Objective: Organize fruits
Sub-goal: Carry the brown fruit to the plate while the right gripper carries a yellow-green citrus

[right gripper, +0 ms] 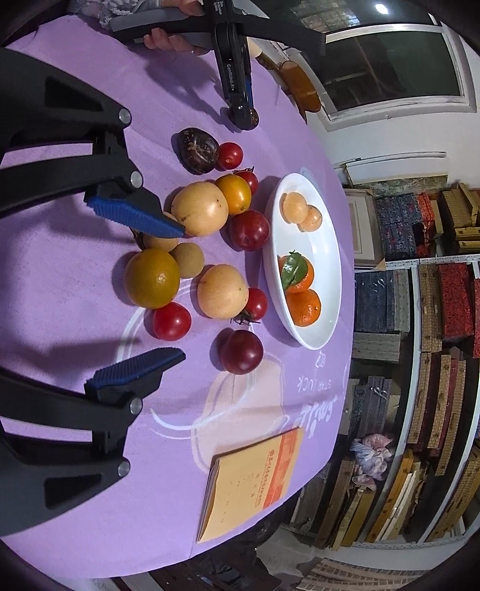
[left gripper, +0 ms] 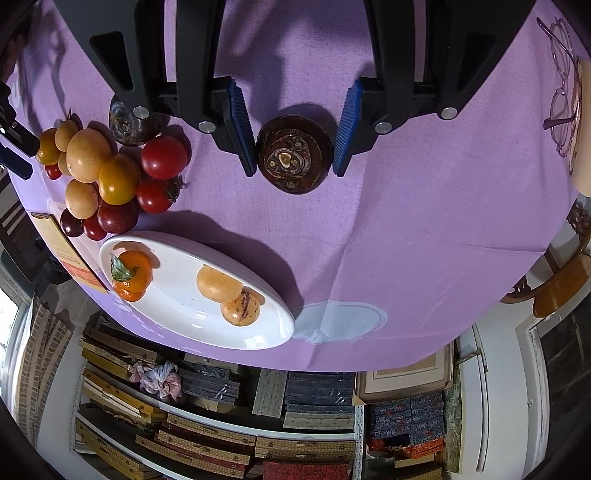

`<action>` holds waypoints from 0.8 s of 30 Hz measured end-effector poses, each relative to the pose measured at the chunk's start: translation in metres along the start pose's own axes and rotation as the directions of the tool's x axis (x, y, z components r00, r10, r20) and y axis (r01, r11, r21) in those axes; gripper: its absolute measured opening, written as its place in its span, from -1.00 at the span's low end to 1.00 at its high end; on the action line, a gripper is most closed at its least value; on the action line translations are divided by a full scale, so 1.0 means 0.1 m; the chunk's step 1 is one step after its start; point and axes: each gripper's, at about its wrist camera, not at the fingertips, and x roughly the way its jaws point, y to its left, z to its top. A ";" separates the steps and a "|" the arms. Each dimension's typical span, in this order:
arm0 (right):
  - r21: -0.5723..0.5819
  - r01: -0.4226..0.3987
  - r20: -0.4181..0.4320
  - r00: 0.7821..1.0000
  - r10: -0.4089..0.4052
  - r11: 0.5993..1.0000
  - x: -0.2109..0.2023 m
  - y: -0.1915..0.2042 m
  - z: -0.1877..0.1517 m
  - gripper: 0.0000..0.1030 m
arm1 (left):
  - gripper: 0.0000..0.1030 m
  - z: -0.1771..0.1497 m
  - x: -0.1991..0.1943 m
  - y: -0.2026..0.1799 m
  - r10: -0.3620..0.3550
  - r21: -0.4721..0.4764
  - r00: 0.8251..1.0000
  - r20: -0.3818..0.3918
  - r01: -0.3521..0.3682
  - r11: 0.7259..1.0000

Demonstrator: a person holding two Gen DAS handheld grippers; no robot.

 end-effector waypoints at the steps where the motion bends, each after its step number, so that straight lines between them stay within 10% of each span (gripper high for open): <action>1: 0.001 -0.001 -0.010 1.000 0.001 1.000 0.02 0.00 0.00 0.10 | -0.17 0.00 0.00 0.00 0.000 0.000 1.000 -0.002 0.000 1.000; 24: 0.076 -0.092 -0.105 0.989 0.100 0.993 0.15 -0.07 -0.05 -0.26 | -0.17 -0.03 0.02 -0.05 -0.013 0.009 1.000 -0.019 0.013 1.000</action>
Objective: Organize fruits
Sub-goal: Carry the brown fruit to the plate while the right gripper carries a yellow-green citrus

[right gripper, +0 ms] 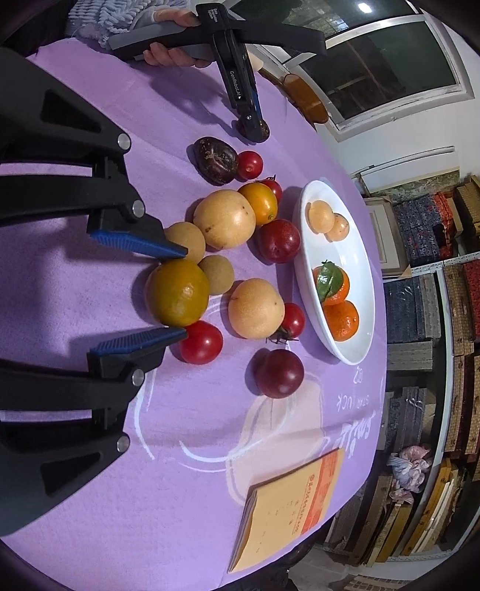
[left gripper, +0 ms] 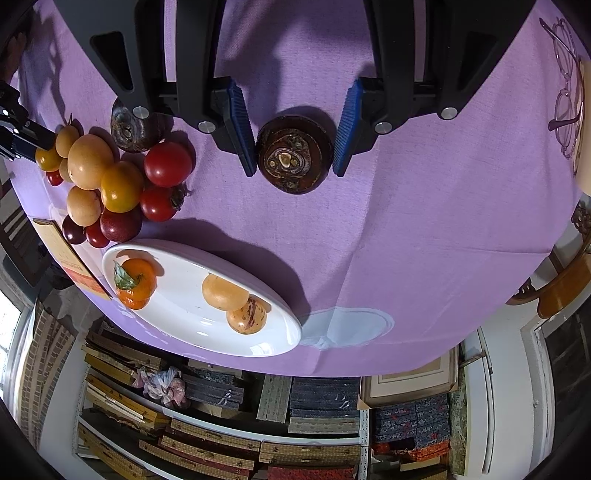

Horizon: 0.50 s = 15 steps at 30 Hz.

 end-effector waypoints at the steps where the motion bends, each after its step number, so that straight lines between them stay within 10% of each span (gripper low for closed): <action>1: 0.003 -0.002 -0.006 1.000 0.002 1.000 0.01 -0.01 0.00 -0.26 | -0.17 0.00 0.00 0.00 -0.001 0.000 1.000 -0.001 0.001 1.000; 15: -0.013 -0.016 0.056 0.998 0.017 1.000 -0.09 0.06 0.01 -0.27 | -0.17 0.02 -0.07 -0.02 -0.047 0.001 0.998 0.034 0.047 0.999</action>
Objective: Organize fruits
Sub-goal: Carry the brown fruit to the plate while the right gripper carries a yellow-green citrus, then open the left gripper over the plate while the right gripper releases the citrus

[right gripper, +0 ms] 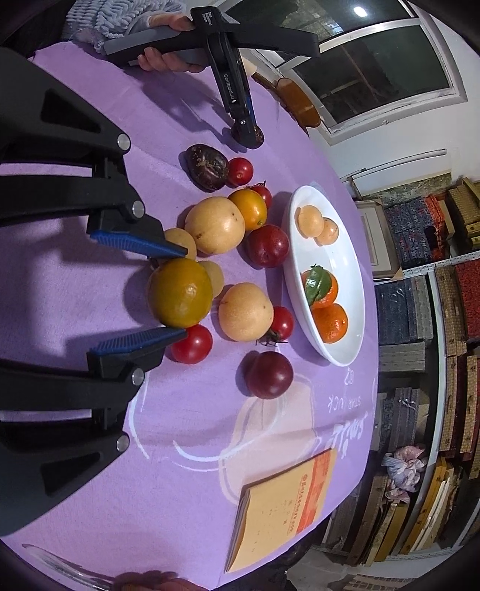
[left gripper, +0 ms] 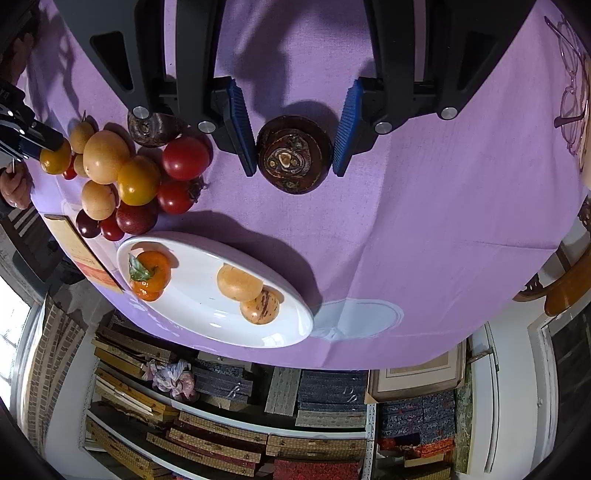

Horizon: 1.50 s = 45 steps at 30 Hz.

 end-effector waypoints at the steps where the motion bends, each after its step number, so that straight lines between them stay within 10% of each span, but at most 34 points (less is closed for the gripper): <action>1: 0.001 0.006 0.009 1.000 -0.006 1.000 -0.02 0.00 0.01 -0.27 | -0.17 0.01 -0.02 -0.02 0.002 0.006 1.000 0.008 -0.002 1.000; 12: -0.025 0.029 0.086 0.996 -0.026 0.999 -0.18 0.04 0.95 -0.27 | -0.17 0.78 -0.02 -0.29 0.007 0.069 0.998 0.056 -0.011 0.998; 21: 0.002 0.084 -0.008 0.996 -0.084 0.996 0.83 -0.15 1.92 -0.27 | -0.17 1.26 0.57 -0.76 -0.037 0.102 0.999 0.003 0.036 0.994; 35: -0.052 0.145 -0.124 0.981 -0.150 0.988 1.70 -0.22 2.04 -0.26 | -0.04 1.16 1.07 -0.99 -0.043 0.161 0.998 -0.054 0.051 0.986; 45: -0.017 0.140 -0.027 0.990 -0.141 0.990 1.19 -0.19 2.00 -0.09 | 0.24 1.14 0.88 -1.00 -0.032 0.147 0.999 -0.020 0.035 0.989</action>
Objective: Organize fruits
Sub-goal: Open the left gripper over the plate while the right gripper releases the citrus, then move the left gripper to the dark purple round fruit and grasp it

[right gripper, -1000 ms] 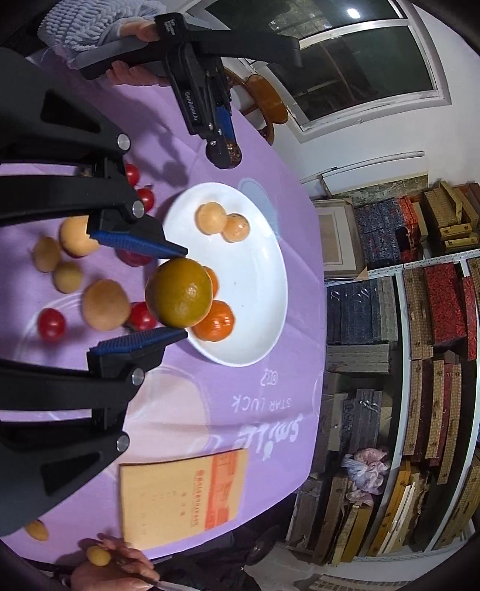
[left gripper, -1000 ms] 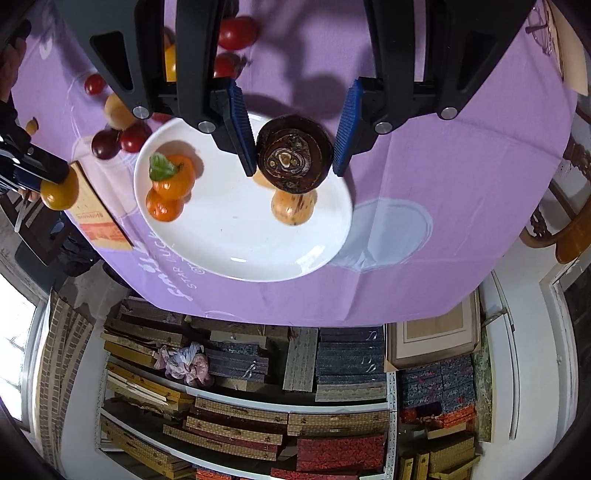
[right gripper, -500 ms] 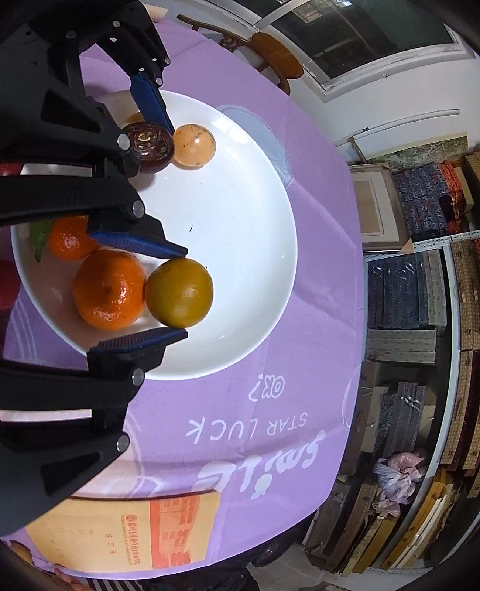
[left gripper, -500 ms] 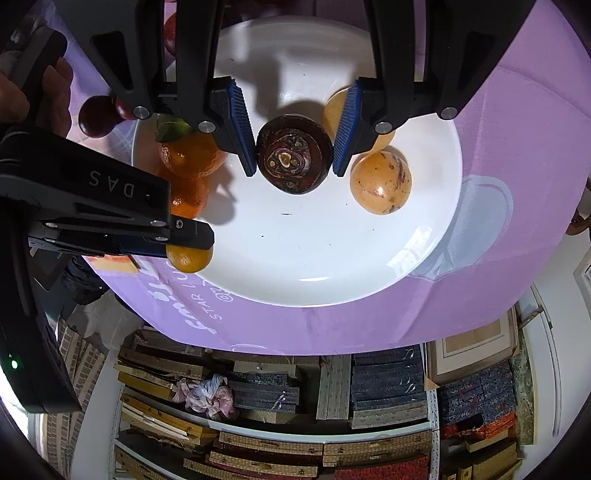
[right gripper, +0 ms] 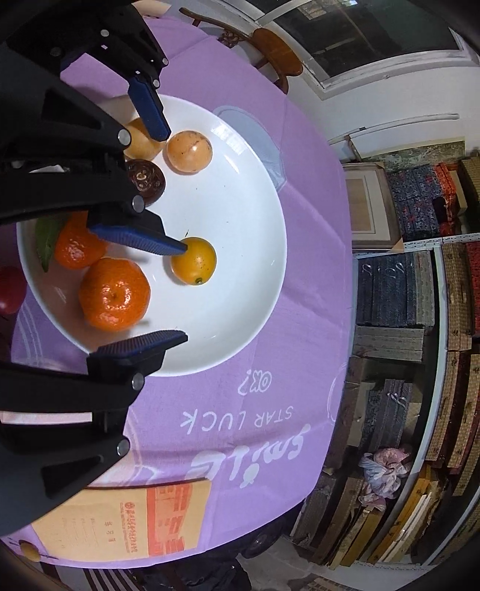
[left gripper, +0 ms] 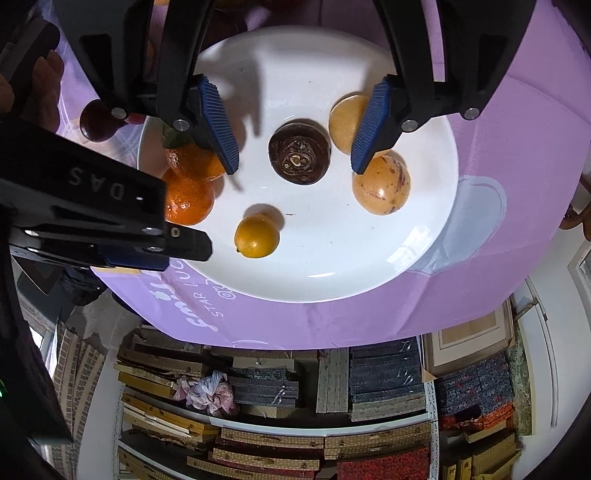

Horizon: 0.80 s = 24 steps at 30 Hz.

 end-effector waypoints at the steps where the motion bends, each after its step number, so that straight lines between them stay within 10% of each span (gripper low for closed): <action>1: 0.008 -0.004 0.016 1.000 0.004 1.000 -0.10 -0.02 -0.03 -0.07 | 0.24 0.00 -0.06 0.03 0.002 -0.008 1.000 0.007 -0.002 1.000; 14: 0.116 0.006 0.200 0.979 -0.029 0.993 -1.34 -0.32 -1.16 0.49 | 0.38 -0.71 -0.97 0.70 0.066 -0.162 0.997 0.042 -0.059 0.985; 24: 0.142 0.063 0.198 0.976 -0.091 0.988 -1.40 -0.32 -1.85 0.58 | 0.40 -1.40 -1.12 0.57 0.060 -0.145 0.998 0.010 -0.058 0.988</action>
